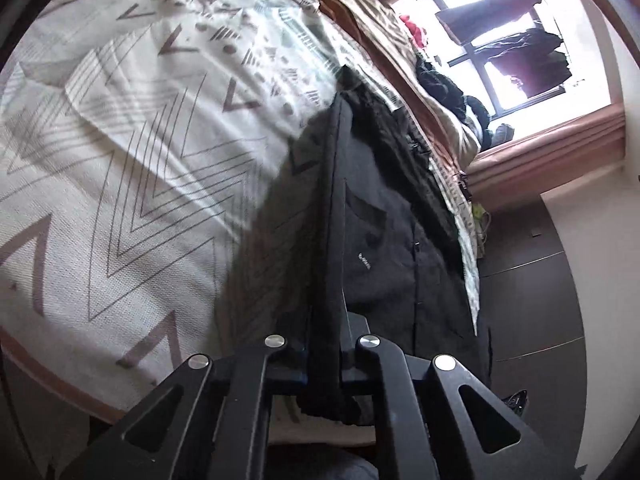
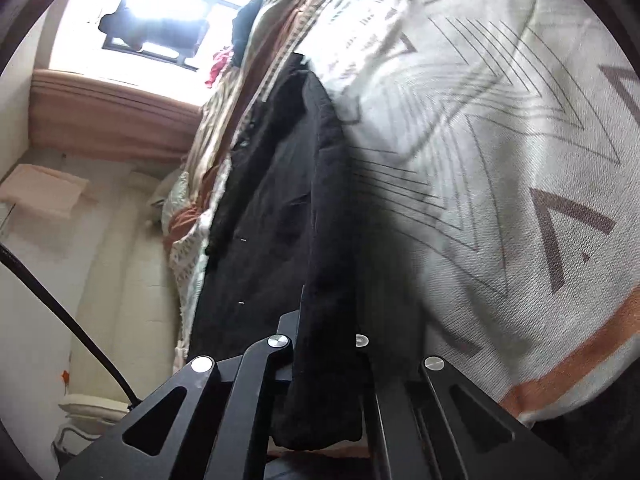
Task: Fold large clothes
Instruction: 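Lift the hem with both grippers and fold it over toward the collar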
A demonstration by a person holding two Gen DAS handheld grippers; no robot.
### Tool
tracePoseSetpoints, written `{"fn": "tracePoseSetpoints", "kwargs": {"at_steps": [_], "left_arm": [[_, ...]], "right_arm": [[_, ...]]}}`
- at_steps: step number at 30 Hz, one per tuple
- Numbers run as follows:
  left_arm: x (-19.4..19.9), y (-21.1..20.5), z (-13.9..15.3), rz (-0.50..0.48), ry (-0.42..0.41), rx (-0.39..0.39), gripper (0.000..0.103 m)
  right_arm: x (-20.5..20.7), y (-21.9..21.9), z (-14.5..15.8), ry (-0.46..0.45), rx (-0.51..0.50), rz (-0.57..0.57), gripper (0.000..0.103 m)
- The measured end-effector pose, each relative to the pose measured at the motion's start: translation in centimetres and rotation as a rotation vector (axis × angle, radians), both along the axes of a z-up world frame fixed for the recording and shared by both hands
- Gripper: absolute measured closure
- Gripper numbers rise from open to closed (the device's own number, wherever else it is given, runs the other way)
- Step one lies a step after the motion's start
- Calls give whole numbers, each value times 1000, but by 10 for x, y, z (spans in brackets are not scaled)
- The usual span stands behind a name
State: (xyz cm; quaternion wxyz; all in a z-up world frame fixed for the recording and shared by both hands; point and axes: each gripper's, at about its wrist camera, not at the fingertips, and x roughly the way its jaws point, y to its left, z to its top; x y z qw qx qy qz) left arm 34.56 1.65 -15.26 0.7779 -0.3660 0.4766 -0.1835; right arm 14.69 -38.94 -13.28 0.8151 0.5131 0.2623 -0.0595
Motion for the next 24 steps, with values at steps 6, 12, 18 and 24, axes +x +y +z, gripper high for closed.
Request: {"fn": "tracePoseSetpoints", "kwargs": {"at_steps": [6,12,18,24], "left_arm": [[-18,16,32,-8,-67,-64,94],[-42,35,71,6,-144,-131,94],[-76,57,114,20,-245,-187,94],[-118,78,149,34,-336,-232,94]], "right_arm": [[-14,9,38,-95,-16,31,103],[-38,24,74,-187,-29,77,103],[-86,35,105,-270,-50,114,103],[-121,55,132,-338,-80,142,103]]}}
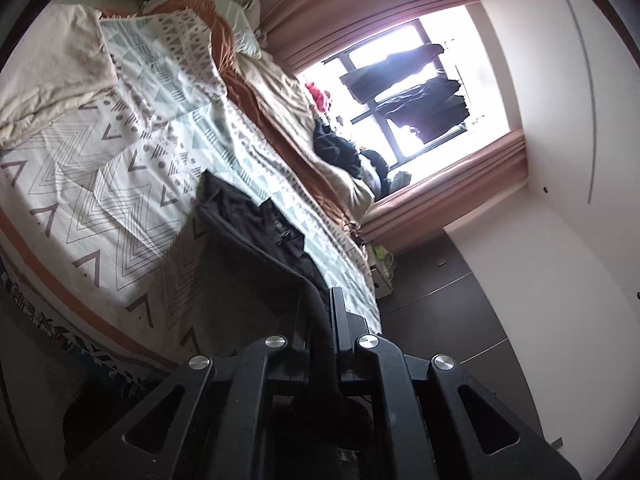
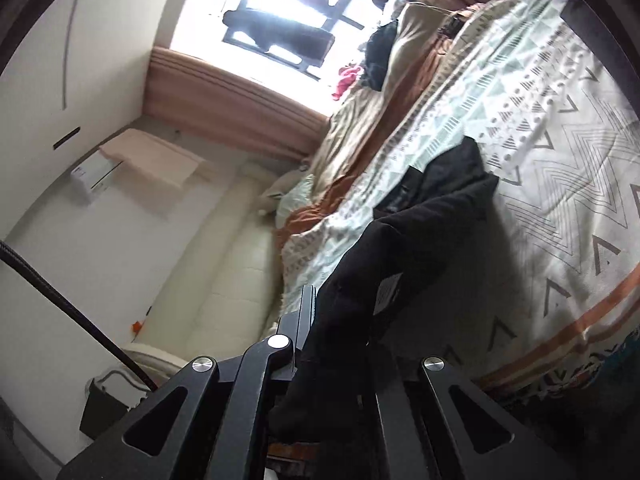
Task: Fold large clothes
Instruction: 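Lift the hem with both grippers and fold it over toward the collar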
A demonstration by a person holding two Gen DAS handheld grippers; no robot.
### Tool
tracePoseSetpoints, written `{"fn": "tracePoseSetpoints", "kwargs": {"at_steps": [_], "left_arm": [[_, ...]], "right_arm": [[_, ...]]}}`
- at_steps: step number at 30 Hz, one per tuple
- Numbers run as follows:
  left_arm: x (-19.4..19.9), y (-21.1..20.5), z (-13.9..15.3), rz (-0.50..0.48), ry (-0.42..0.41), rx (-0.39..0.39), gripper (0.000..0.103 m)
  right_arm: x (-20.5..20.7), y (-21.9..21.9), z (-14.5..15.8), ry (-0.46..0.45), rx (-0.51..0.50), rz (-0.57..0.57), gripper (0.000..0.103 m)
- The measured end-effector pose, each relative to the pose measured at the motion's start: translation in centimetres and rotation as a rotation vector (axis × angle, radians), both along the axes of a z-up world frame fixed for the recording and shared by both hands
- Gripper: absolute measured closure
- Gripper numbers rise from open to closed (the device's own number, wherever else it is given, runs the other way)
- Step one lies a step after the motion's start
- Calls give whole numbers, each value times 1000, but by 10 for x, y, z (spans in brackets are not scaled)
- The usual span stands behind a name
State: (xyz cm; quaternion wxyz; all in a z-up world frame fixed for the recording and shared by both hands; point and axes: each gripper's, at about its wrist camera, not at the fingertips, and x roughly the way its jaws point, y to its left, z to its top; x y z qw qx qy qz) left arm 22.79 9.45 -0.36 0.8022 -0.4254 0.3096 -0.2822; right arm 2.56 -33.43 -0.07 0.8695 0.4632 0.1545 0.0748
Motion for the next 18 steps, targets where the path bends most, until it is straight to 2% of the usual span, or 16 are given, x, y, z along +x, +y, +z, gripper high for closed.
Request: {"fn": "tracePoseSetpoints", "kwargs": {"at_steps": [8,10,14,18], "left_arm": [[-46,19,36,23,-111,-27,94],[-49,20,39,28,-126,-27,94],[-47,16,41,35,-126,-16,94],[-32,9,45,41,-121,6,94]], "right_arm": [[-32,16,21,-70,-41,32,103],[-38,17,24,-83,-53,35,103],[-28,6,10,-76,-50,27,103],[-22,-5,3,-58,-29,15,103]]}}
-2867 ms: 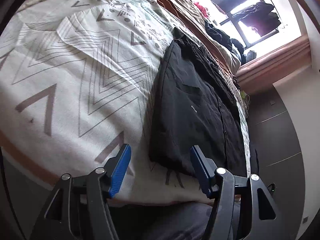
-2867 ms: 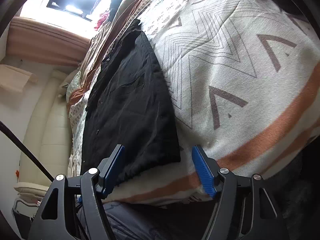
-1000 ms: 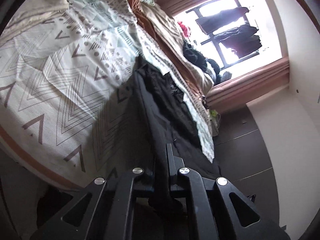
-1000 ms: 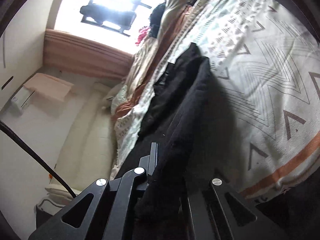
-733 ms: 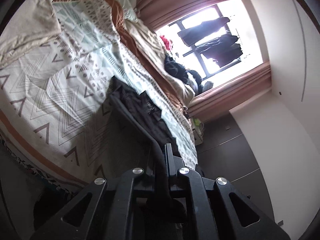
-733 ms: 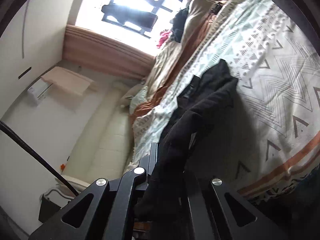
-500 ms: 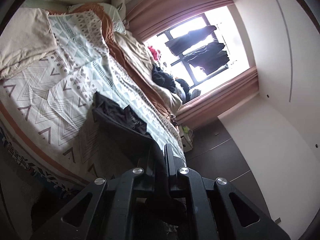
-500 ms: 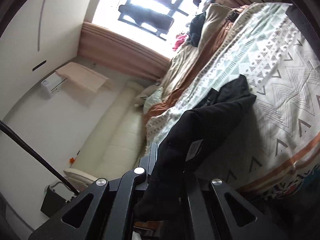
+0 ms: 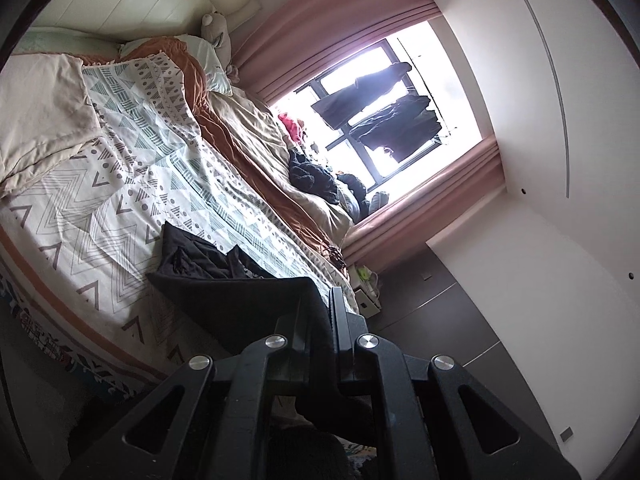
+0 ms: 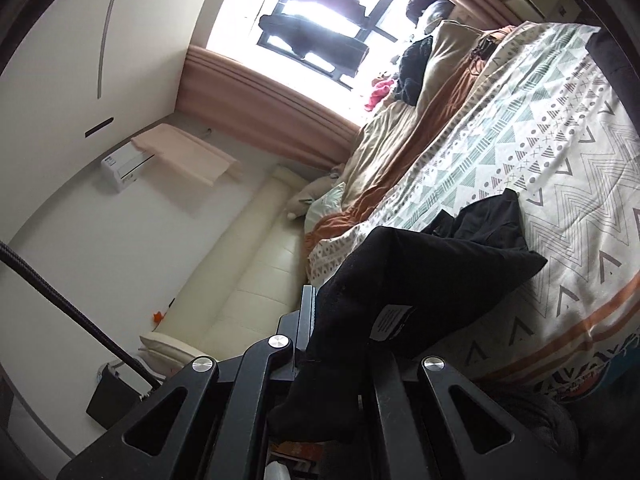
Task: Fold large clothes
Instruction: 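Lift the hem with both grippers and fold it over toward the collar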
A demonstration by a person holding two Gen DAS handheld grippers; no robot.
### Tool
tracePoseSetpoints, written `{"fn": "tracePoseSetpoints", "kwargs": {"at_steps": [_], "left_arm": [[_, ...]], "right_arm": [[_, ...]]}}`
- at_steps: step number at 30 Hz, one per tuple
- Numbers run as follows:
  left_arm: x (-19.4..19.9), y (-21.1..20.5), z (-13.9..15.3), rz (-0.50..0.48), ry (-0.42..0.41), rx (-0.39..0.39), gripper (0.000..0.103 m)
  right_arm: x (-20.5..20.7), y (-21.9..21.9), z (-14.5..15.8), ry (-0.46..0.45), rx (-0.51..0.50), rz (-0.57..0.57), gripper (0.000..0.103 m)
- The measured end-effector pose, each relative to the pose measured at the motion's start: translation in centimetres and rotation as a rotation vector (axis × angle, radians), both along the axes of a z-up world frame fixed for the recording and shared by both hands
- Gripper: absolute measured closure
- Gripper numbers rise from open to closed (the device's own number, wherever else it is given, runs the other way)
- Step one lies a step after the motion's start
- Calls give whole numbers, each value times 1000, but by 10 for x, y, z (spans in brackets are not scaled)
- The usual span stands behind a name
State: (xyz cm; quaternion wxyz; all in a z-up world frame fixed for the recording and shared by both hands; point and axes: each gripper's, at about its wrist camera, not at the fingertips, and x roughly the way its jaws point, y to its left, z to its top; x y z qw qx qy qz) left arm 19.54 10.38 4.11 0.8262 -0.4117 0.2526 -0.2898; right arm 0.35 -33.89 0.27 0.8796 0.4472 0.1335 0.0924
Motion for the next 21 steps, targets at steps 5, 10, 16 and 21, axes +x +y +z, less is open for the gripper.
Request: {"fn": "tracePoseSetpoints", "kwargs": {"at_steps": [5,10,16,21], "left_arm": [[36,-12,11,15,0,28,94],[79,-25,25,28,-11,56,94],[136,-42,32,56,7,81,94],[180,-56,28,87,43,87,94]], "right_arm": [[20,-11,5,26,21,-32,103],[54,-15,23,31,1,-63,103],[105,-28,32,33,15,-99,103],[151,-37,26,50,68,-129,103]]}}
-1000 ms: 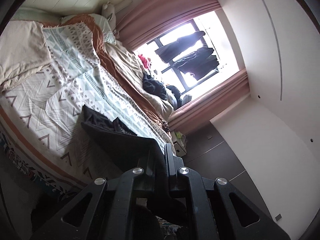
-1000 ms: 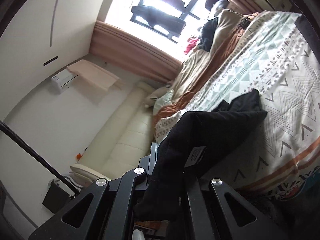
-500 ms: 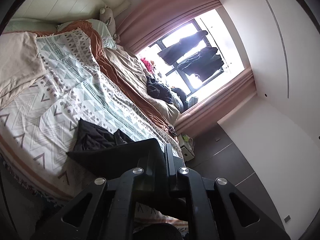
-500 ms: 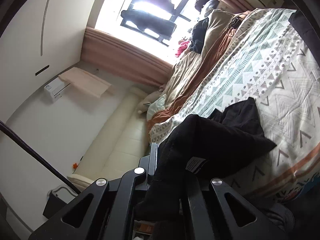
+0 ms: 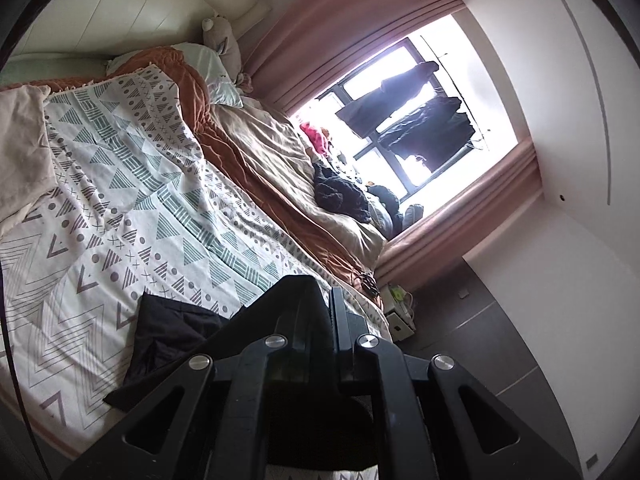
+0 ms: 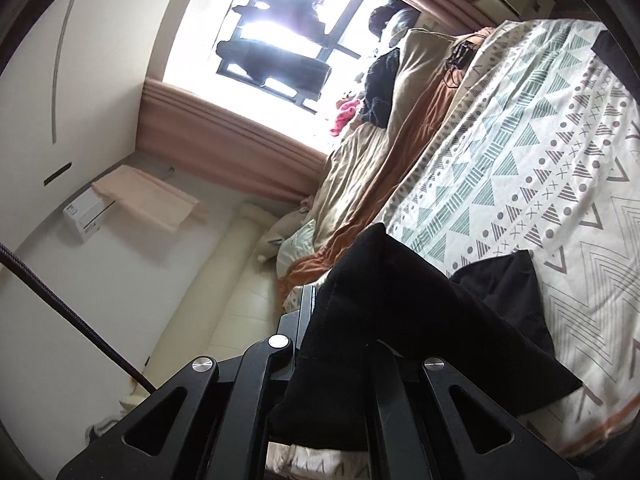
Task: Fold large clothes
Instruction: 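Lift the hem with both grippers and fold it over toward the collar, then lower the folded hem onto the shirt and open both grippers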
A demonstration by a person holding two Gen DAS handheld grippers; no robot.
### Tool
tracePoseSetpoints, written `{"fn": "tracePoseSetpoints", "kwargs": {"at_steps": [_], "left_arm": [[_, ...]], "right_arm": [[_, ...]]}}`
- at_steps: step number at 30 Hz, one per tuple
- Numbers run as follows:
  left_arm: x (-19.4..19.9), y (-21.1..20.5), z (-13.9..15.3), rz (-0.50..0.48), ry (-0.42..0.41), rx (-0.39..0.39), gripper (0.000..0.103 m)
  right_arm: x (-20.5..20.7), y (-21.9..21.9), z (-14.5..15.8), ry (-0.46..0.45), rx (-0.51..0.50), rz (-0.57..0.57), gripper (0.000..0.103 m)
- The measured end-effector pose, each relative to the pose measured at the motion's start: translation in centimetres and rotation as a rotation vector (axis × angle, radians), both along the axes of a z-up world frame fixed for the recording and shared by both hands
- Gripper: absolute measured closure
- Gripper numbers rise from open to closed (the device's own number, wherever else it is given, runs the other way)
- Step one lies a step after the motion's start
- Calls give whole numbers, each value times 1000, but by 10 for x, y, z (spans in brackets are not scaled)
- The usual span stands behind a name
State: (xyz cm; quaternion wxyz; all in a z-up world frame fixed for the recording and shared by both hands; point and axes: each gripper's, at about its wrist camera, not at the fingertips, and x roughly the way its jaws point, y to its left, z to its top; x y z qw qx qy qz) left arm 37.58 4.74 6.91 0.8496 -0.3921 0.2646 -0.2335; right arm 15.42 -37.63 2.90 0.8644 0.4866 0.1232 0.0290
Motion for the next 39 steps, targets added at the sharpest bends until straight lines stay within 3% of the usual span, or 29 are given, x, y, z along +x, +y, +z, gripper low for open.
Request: {"fn": "tracePoseSetpoints", "kwargs": {"at_steps": [7,15,20,25,30,34,35,37,38,39], "left_arm": [[58,-20,-18,59,68,4,94],[124,-40,-62,107,171,16,94],[157,-54,-105,89,224,61,94],[176,-62,-146,54,284,81,94],[184,-62,-171,68,336,115,94],[190,-57,-184,65,365,84,92],[191,-56,-186,60,371,73,92],[192,-54,-189,54,388,70,89],[192,-53,-189,62,395,83,82],[190,-52,-187,86,398,111,65]], "right_arm": [[60,-14,-14,60,90,-55,103],[132,-36,-38,169,192,-102,103],[162,-46,-67,190,184,-84,103],[180,-55,-102,283,171,-113,102],[197,-50,-113,361,133,-120,101],[207,-50,-112,391,114,-130,101],[211,-48,-109,411,94,-134,98],[217,-46,-105,422,63,-120,79],[222,-44,-104,409,58,-100,47],[225,-43,-104,395,61,-85,23]]}}
